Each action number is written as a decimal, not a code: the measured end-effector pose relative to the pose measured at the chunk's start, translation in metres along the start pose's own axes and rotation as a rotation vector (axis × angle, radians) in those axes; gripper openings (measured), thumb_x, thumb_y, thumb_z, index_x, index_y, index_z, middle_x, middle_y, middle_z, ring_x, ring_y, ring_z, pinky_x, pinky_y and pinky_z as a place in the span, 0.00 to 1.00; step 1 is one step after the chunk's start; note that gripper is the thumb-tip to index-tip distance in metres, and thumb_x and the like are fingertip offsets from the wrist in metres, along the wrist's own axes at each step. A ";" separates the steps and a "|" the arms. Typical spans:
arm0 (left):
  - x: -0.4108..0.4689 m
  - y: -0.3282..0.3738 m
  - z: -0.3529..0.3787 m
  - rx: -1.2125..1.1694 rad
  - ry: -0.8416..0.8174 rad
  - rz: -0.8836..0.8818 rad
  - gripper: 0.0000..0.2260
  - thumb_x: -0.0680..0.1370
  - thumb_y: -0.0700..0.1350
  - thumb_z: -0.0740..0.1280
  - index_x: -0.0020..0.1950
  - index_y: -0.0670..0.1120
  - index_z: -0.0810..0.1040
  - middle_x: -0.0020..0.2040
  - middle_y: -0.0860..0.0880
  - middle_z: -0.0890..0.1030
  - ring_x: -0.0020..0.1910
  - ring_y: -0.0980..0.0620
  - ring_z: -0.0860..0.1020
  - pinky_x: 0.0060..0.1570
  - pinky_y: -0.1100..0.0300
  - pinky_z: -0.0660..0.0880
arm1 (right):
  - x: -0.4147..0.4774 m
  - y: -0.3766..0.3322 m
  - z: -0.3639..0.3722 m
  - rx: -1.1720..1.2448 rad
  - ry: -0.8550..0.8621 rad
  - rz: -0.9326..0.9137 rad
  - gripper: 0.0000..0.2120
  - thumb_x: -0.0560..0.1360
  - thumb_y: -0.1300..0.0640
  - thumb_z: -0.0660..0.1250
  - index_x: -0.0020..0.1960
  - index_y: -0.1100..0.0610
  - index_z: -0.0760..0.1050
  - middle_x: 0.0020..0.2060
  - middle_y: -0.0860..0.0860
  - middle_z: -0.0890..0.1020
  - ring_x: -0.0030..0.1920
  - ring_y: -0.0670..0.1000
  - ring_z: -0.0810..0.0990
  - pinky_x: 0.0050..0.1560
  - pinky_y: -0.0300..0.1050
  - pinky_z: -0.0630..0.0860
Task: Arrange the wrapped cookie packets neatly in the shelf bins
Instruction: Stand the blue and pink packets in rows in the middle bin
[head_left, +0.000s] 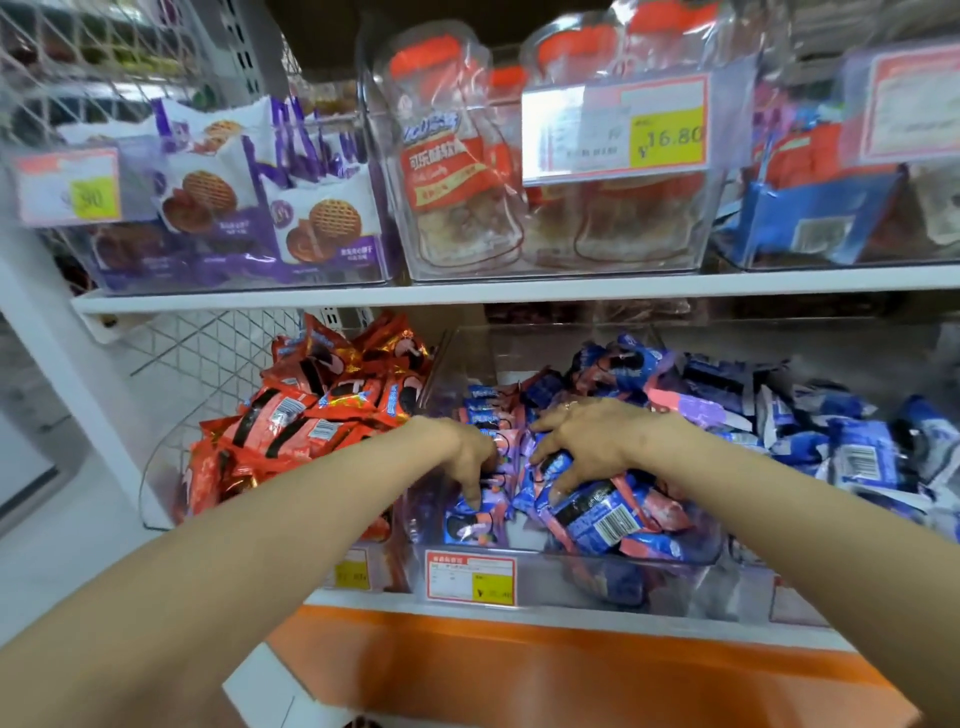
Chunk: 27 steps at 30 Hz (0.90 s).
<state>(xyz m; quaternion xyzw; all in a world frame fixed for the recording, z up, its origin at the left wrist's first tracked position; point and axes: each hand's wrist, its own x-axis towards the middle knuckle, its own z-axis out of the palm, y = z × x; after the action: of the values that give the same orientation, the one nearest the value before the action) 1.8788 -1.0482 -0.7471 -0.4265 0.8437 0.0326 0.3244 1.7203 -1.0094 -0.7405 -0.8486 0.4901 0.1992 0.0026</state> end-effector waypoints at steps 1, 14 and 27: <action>0.002 0.001 0.002 -0.010 -0.008 -0.003 0.25 0.73 0.52 0.71 0.64 0.41 0.72 0.61 0.43 0.77 0.57 0.43 0.75 0.48 0.58 0.69 | 0.000 0.000 0.001 0.000 0.002 0.000 0.30 0.72 0.34 0.62 0.71 0.42 0.65 0.76 0.45 0.57 0.75 0.50 0.56 0.72 0.51 0.59; 0.006 -0.005 -0.004 -0.061 0.014 0.033 0.25 0.72 0.45 0.73 0.65 0.38 0.70 0.57 0.42 0.76 0.48 0.48 0.71 0.40 0.61 0.65 | -0.001 0.001 0.002 0.013 -0.008 -0.011 0.32 0.72 0.33 0.61 0.73 0.43 0.62 0.76 0.46 0.55 0.75 0.51 0.53 0.73 0.50 0.54; -0.061 -0.033 0.006 -0.076 0.755 -0.042 0.15 0.75 0.53 0.66 0.60 0.50 0.73 0.61 0.51 0.73 0.63 0.49 0.67 0.60 0.56 0.63 | 0.006 -0.004 0.002 0.129 0.091 0.069 0.31 0.67 0.27 0.60 0.59 0.47 0.78 0.63 0.48 0.76 0.65 0.52 0.70 0.65 0.50 0.65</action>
<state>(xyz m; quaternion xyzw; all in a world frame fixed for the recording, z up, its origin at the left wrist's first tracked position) 1.9325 -1.0245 -0.7096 -0.4376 0.8930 -0.1022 -0.0248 1.7257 -1.0114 -0.7456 -0.8373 0.5307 0.1283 0.0282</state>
